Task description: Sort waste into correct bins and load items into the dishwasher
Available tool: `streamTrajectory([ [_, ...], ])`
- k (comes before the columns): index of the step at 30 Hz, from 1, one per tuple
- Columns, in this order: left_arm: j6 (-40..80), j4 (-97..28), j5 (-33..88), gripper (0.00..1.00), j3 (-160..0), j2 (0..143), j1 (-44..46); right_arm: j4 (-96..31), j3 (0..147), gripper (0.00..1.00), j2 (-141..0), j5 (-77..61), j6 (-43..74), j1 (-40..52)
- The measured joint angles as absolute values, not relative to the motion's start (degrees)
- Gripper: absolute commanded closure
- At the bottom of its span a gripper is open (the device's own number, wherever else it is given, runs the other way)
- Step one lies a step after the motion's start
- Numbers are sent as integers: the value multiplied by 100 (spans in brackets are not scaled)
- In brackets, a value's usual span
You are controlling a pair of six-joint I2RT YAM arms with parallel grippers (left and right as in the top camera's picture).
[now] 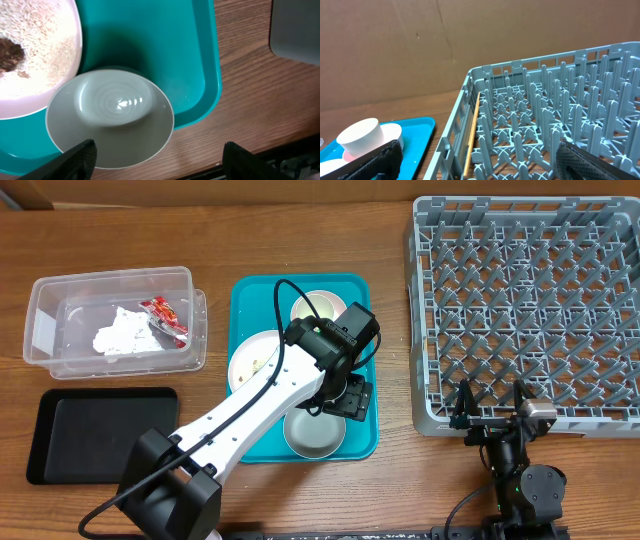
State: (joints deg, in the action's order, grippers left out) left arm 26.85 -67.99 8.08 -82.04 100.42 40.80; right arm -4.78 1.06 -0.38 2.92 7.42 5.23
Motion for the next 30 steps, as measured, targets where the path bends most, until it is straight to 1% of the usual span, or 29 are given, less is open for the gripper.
streamTrajectory([
  [1,2674,-6788,764,3,-8204,10042,4080,-475,106,0,-36,292,744,523],
  [2,2698,-6775,735,0,-8204,10042,4080,-478,106,0,-36,292,742,521],
  [6,2720,-6547,548,0,-8200,10042,4080,-478,106,0,-36,292,744,521],
  [12,2722,-5476,167,0,-8178,10042,4036,-478,106,0,-36,292,744,523],
  [20,2716,-4305,-43,0,-8178,10044,3653,-478,106,0,-36,290,742,523],
  [27,2700,-4174,-580,0,-8368,10044,3208,-480,106,0,-38,292,744,521],
  [30,2700,-4353,-919,0,-8632,10044,2917,-478,106,0,-36,292,742,521],
])
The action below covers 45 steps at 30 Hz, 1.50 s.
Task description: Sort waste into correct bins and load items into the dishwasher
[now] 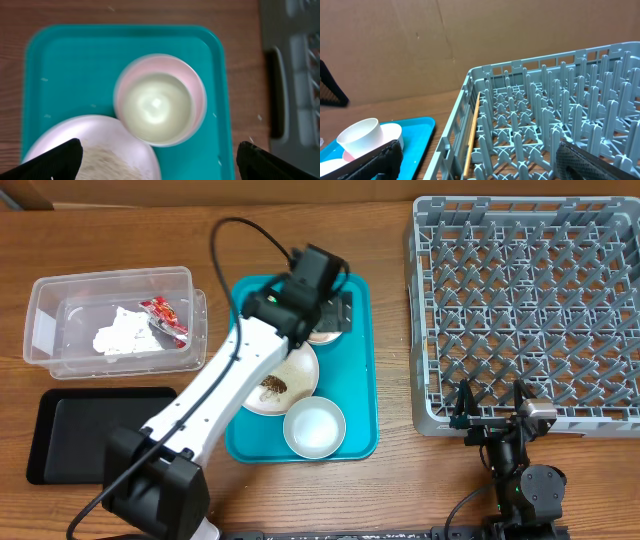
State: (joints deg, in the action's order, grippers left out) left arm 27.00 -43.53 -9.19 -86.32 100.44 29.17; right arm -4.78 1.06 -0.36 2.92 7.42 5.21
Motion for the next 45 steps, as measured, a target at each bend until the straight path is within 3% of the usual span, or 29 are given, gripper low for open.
streamTrajectory([
  [18,2700,-6390,-1769,0,-10554,10005,1573,-478,106,0,-36,292,744,523],
  [28,2700,-7878,-2204,0,-10709,9708,923,-478,106,0,-36,292,742,523],
  [37,2696,-8162,-2217,0,-10709,9708,301,-480,106,0,-38,290,742,523],
  [45,2534,-7690,-2058,0,-10709,9758,-316,-480,106,0,-38,290,742,523],
])
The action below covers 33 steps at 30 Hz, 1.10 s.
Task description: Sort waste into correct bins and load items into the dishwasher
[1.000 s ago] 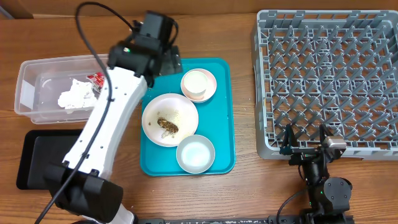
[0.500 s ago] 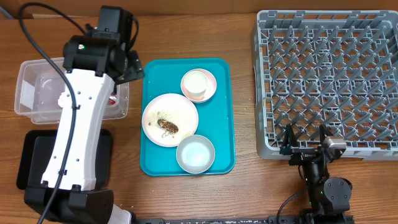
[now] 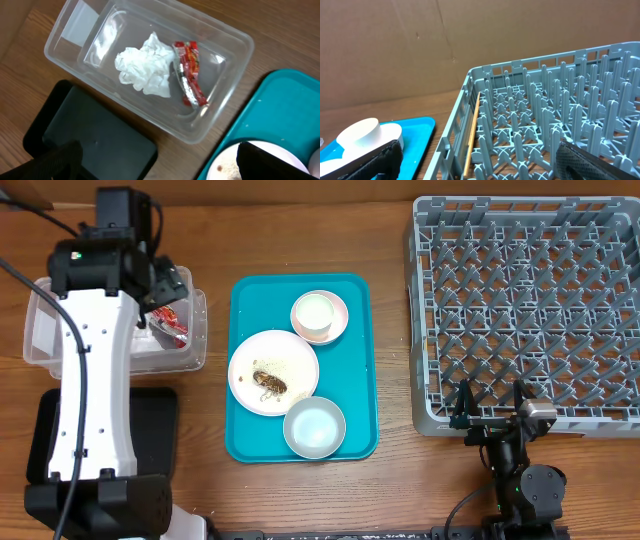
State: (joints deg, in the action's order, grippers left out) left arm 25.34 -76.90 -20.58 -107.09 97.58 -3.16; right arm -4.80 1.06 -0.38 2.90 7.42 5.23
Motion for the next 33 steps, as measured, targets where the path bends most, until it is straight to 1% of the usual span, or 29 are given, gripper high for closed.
streamTrajectory([
  [2,2508,-7695,-1809,0,-10709,9848,-521,-478,106,0,-36,290,742,523],
  [4,2458,-7710,-1487,9,-10709,9966,-676,-478,106,0,-36,290,742,523],
  [6,2307,-7710,-1013,14,-10709,10156,-814,-480,106,0,-38,292,742,521],
  [7,2250,-7690,-884,20,-10709,10217,-825,-478,106,0,-36,290,744,521],
  [8,2211,-7647,-773,24,-10707,10259,-825,-475,106,0,-38,292,742,521],
  [9,2163,-7590,-672,24,-10707,10283,-825,-480,106,0,-38,290,742,521],
  [11,2115,-7472,-534,23,-10707,10289,-825,-478,106,0,-36,290,744,523],
  [13,2095,-7360,-469,16,-10709,10285,-825,-475,106,0,-36,292,744,523],
  [14,2106,-7308,-471,14,-10707,10285,-827,-480,106,0,-38,290,742,523],
  [15,2110,-7255,-493,0,-10709,10283,-836,-478,106,0,-36,290,744,523],
  [19,2493,-7229,-735,0,-10709,10274,-1020,-478,106,0,-38,290,742,523],
  [26,3011,-7437,-939,0,-10707,10272,-1616,-482,106,0,-36,290,740,523],
  [33,3142,-7439,-967,0,-10707,10269,-1649,-478,106,0,-38,290,744,523],
])
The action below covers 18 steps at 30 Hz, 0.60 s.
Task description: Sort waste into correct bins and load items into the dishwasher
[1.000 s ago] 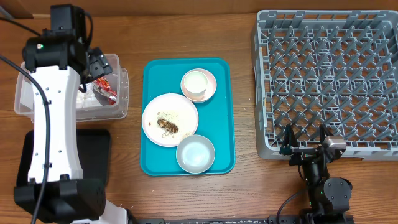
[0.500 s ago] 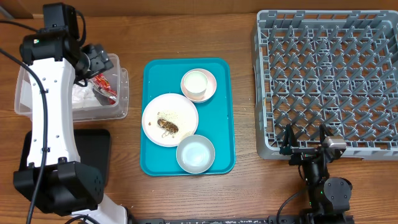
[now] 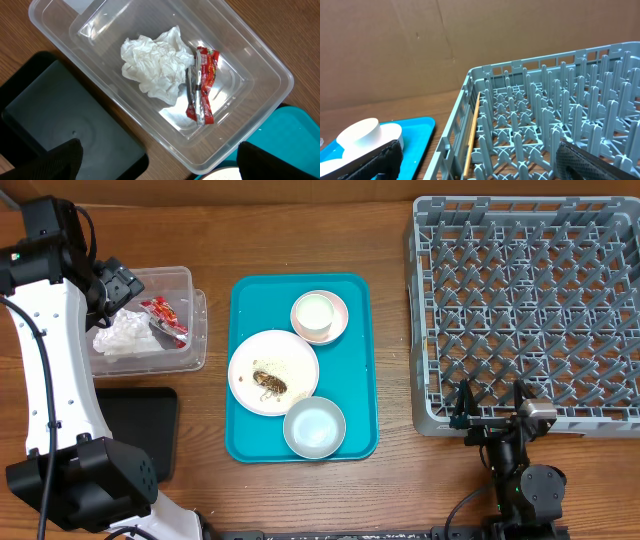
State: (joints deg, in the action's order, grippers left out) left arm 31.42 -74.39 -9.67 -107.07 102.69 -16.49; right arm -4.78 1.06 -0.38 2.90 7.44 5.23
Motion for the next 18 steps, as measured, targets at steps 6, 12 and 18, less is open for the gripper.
streamTrajectory([
  [6,3144,-7439,-967,0,-10707,10267,-1649,-475,106,0,-38,290,742,523],
  [12,3144,-7439,-967,0,-10709,10265,-1649,-141,106,0,-38,-154,1240,523],
  [18,3144,-7452,-967,0,-10709,10265,-1649,331,106,0,-36,-2357,3815,521],
])
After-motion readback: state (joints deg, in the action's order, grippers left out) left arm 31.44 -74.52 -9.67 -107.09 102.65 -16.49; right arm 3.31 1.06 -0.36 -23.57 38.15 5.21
